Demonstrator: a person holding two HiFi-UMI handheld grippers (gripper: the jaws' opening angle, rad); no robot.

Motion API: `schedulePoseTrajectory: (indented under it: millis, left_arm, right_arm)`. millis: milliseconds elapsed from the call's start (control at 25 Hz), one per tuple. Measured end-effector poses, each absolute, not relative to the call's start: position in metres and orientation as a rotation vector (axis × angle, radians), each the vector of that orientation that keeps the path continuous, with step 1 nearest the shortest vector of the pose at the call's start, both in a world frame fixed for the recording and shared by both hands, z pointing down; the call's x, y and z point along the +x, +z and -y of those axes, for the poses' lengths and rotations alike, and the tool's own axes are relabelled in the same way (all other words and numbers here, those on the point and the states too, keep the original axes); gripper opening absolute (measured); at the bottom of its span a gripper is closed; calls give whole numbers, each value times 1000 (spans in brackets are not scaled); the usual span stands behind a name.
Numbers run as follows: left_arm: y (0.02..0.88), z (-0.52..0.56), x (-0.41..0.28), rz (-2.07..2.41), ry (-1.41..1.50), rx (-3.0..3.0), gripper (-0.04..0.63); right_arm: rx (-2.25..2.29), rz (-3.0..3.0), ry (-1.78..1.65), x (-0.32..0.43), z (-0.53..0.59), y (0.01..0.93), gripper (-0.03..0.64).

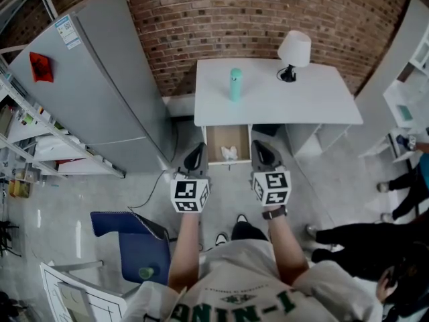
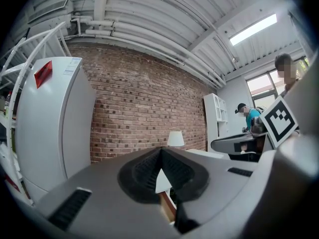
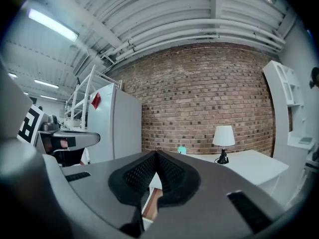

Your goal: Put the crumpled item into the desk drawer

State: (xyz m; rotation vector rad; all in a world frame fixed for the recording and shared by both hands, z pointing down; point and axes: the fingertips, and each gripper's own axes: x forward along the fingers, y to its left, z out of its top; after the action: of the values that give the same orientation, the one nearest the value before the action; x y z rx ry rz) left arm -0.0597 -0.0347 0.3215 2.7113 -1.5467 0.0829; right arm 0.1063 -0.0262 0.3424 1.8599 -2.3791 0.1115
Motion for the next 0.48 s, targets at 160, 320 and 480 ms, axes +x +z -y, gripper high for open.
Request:
schedulePoseTrajectory:
  millis: [160, 320, 480]
  left_arm:
    - [321, 34, -58, 1545, 80, 2714, -2]
    - [322, 36, -58, 1544, 73, 2711, -2]
    - [322, 40, -59, 1543, 68, 2705, -2]
  right_arm:
    - [1865, 2378, 108, 107, 26, 343, 5]
    - [1888, 2378, 112, 108, 29, 342, 5]
    - [1878, 2382, 143, 102, 31, 345, 5]
